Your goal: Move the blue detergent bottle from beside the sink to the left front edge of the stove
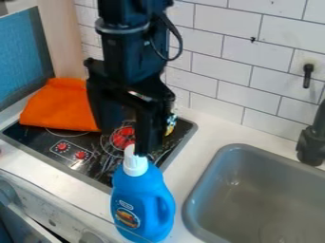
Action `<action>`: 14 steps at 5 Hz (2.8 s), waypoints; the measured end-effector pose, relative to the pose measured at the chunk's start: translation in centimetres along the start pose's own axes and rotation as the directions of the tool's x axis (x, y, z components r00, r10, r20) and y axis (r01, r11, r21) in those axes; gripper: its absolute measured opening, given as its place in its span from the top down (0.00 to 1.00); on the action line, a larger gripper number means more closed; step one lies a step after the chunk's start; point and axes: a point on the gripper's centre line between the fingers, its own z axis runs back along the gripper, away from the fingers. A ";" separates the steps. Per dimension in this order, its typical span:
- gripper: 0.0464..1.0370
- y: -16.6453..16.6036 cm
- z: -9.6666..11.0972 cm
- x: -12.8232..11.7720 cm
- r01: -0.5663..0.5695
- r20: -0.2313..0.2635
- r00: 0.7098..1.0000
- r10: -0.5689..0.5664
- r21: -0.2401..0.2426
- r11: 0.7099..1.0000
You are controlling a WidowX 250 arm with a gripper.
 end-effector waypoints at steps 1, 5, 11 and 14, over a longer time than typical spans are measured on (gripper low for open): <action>0.04 -0.1 -0.8 0.0 -0.012 -0.021 1.000 0.012 0.002 1.000; 0.35 -1.7 -3.3 0.1 -0.026 -0.090 0.996 0.024 -0.021 0.999; 0.55 8.5 5.1 -5.7 0.052 0.027 0.998 -0.053 0.025 0.998; 0.55 14.3 4.4 -6.3 0.017 0.032 0.999 -0.019 0.073 0.997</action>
